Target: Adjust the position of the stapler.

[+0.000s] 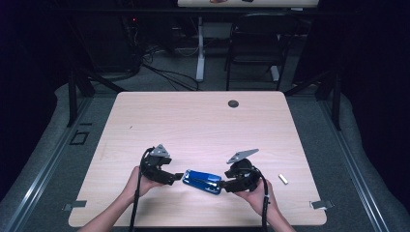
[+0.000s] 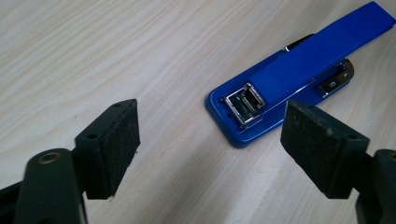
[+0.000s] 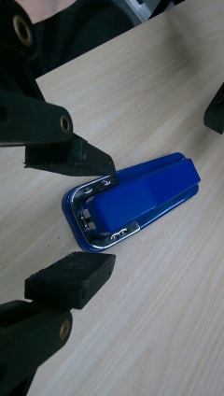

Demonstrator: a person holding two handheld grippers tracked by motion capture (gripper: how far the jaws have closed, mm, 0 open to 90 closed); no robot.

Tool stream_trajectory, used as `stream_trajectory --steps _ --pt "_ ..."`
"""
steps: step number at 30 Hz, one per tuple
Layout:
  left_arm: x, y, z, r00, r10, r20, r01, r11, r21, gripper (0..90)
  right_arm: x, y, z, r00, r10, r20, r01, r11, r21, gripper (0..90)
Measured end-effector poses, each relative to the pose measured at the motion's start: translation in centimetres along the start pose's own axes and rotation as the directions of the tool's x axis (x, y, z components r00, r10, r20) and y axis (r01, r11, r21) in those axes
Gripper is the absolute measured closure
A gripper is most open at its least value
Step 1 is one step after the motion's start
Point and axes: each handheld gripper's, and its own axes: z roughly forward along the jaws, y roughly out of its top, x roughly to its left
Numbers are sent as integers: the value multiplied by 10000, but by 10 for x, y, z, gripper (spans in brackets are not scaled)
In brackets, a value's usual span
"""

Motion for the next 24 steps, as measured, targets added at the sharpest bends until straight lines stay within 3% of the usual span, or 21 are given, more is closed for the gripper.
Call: stream_trajectory --steps 3,8,15,24 --pt "-1 1 1 10000 29 82 -29 10000 -24 160 3 2 5 9999 -162 -41 163 9997 160 520" --pt "0 1 2 10000 -38 74 37 10000 47 151 8 6 17 9958 -862 318 834 9933 795 566" --pt "4 0 4 9994 -146 325 143 9999 87 99 3 5 20 9965 -805 243 775 9912 1069 623" --pt "3 0 8 9985 -52 543 33 9994 339 63 4 5 24 9903 -1321 423 1258 9838 1274 650"
